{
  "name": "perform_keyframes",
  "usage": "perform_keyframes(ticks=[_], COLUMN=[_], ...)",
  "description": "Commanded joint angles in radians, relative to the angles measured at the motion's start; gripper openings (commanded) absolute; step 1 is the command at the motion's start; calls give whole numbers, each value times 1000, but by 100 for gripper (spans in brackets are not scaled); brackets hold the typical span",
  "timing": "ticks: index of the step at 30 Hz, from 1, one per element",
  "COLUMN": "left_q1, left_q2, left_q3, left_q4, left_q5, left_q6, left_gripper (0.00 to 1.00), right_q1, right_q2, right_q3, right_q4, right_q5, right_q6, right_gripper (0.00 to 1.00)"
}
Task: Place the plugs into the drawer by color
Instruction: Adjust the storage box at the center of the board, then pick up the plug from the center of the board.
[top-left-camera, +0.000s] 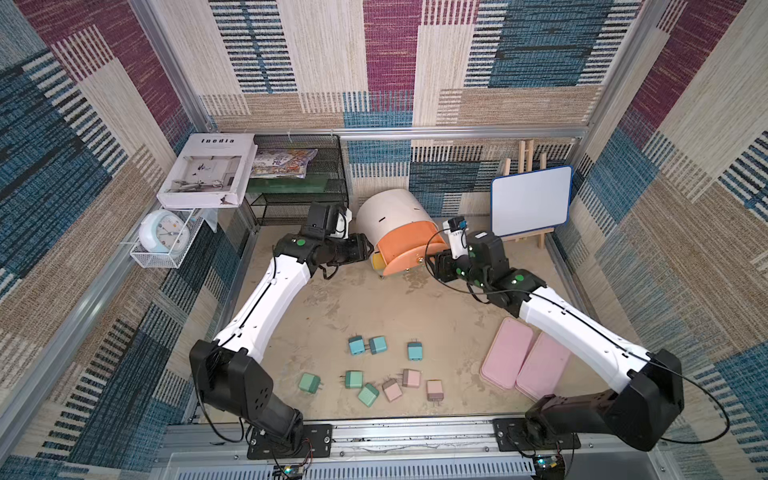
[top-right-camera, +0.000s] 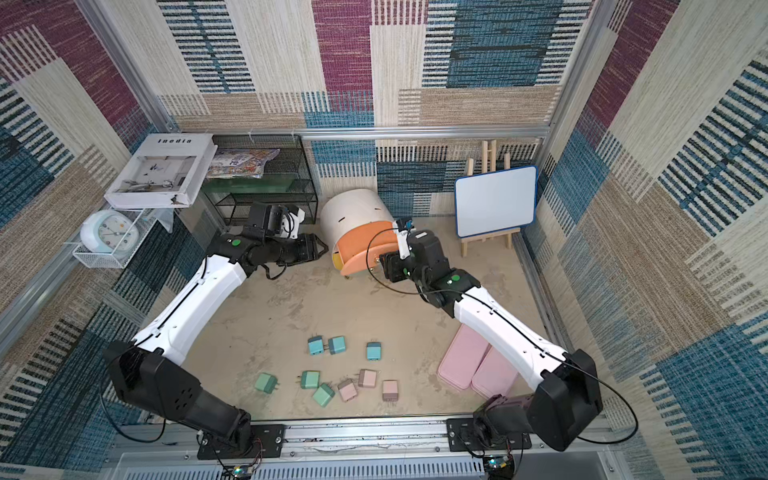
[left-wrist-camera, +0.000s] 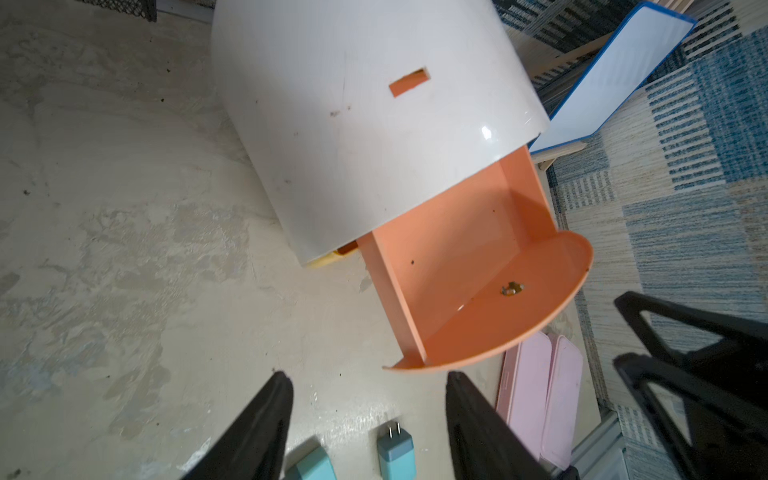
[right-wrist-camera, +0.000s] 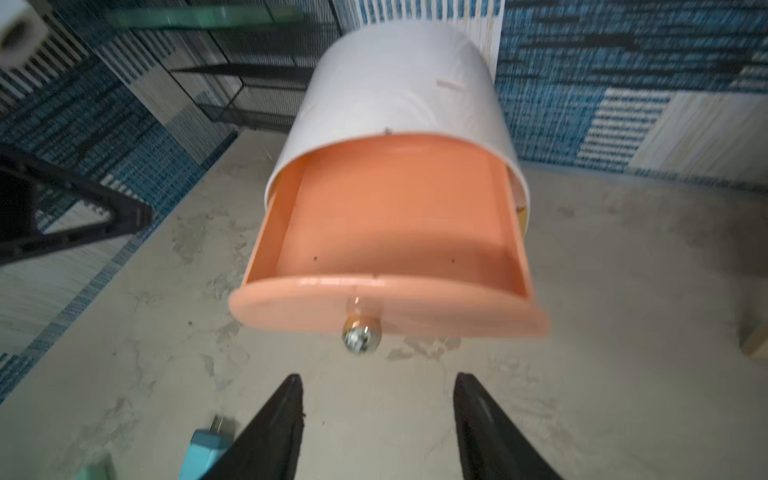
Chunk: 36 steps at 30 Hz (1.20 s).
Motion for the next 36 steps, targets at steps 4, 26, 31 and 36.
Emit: perform_keyframes(ticks=[4,26,31,36], left_q1=[-1,-1,-1,-3], left_q2=[-111,-183,-185,-188], left_q3=[-146,-246,-250,-245], left_q4=[18,27,25,24], left_q5=[-3,-51,-67,-61], left_q6=[18,39,39,58], left_gripper=[64,79,87,87], right_q1=[216,394,396,396], right_q2=[-62,289,339,369], right_q3=[-178,-251,-244,-235], right_q4=[-50,-66,-69,-70], right_q5=[212,108,122,132], right_q6=[257,474,474,462], right_gripper=[59,66,64,60])
